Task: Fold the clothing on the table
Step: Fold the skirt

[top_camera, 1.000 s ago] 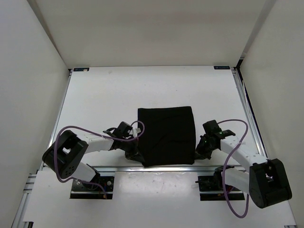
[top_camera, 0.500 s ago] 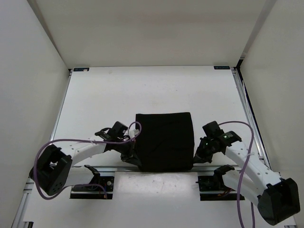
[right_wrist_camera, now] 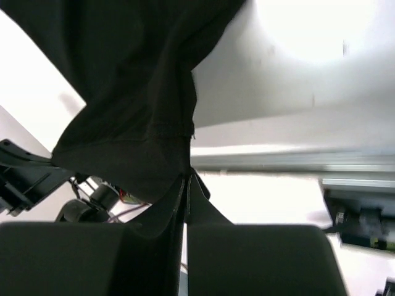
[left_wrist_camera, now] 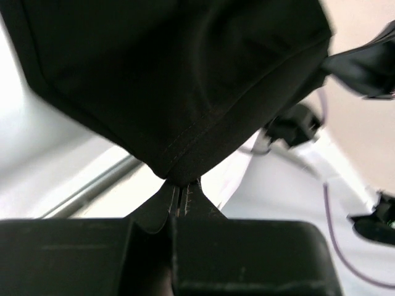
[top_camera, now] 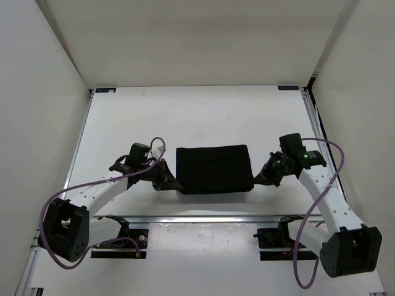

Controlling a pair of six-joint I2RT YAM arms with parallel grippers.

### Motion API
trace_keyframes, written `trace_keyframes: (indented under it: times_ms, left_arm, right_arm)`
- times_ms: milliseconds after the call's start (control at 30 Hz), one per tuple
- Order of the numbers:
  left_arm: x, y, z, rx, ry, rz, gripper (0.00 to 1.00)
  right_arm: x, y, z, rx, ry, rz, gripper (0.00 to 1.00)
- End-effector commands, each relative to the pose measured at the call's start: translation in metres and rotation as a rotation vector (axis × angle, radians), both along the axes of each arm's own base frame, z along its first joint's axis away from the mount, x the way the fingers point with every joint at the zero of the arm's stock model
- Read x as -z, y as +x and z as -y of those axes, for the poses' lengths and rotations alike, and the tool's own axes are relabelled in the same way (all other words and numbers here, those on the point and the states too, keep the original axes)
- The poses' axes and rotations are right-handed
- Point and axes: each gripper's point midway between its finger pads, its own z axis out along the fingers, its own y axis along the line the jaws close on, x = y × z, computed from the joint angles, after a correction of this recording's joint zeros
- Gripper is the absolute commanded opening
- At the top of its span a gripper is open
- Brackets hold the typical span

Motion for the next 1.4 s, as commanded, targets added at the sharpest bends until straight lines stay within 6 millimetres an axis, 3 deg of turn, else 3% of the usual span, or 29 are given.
trace_keyframes:
  times_ms: [0, 200, 467, 500, 567, 633, 700, 767, 800, 867, 933, 1000, 1133, 1267, 1367]
  left_arm:
    - [-0.018, 0.042, 0.005, -0.121, -0.065, 0.067, 0.0]
    - [-0.012, 0.078, 0.015, -0.16, -0.047, 0.087, 0.0]
    - [0.019, 0.122, 0.017, -0.223, 0.029, 0.065, 0.0]
    - [0.02, 0.13, 0.019, -0.226, 0.026, 0.071, 0.0]
    - [0.021, 0.149, 0.02, -0.261, 0.019, 0.073, 0.04]
    - [0.006, 0.183, 0.027, -0.311, -0.037, 0.144, 0.04]
    - [-0.003, 0.217, 0.025, -0.4, -0.089, 0.164, 0.09]
    - [-0.032, 0.256, 0.023, -0.452, -0.161, 0.235, 0.1]
    - [-0.03, 0.267, 0.019, -0.478, -0.16, 0.234, 0.11]
    - [-0.059, 0.29, 0.019, -0.486, -0.207, 0.291, 0.17]
    - [-0.067, 0.3, 0.016, -0.495, -0.222, 0.307, 0.18]
    - [-0.068, 0.301, 0.01, -0.511, -0.223, 0.312, 0.21]
    - [-0.051, 0.287, -0.005, -0.561, -0.22, 0.282, 0.25]
    - [-0.026, 0.277, 0.001, -0.524, -0.222, 0.219, 0.26]
    - [-0.018, 0.279, 0.014, -0.48, -0.257, 0.189, 0.26]
  right_arm:
    - [-0.008, 0.036, 0.004, -0.042, -0.014, 0.12, 0.0]
    - [-0.008, 0.095, 0.005, -0.068, -0.086, 0.219, 0.0]
    - [0.018, 0.137, 0.016, -0.075, -0.133, 0.199, 0.0]
    - [0.014, 0.144, 0.02, -0.072, -0.139, 0.226, 0.0]
    - [0.026, 0.155, 0.024, -0.071, -0.136, 0.208, 0.08]
    - [0.02, 0.18, 0.021, -0.071, -0.125, 0.307, 0.17]
    - [0.006, 0.205, 0.021, -0.048, -0.111, 0.457, 0.25]
    - [-0.012, 0.228, 0.016, -0.031, -0.042, 0.603, 0.29]
    - [-0.015, 0.233, 0.017, -0.023, -0.029, 0.618, 0.3]
    - [-0.018, 0.237, 0.012, -0.046, -0.016, 0.627, 0.3]
    - [-0.022, 0.233, 0.011, -0.101, -0.073, 0.628, 0.31]
    - [-0.023, 0.222, -0.004, -0.169, -0.113, 0.63, 0.3]
    - [-0.021, 0.191, -0.037, -0.332, -0.128, 0.603, 0.3]
    - [-0.012, 0.167, -0.076, -0.478, -0.113, 0.578, 0.29]
    - [-0.006, 0.165, -0.091, -0.495, -0.075, 0.562, 0.27]
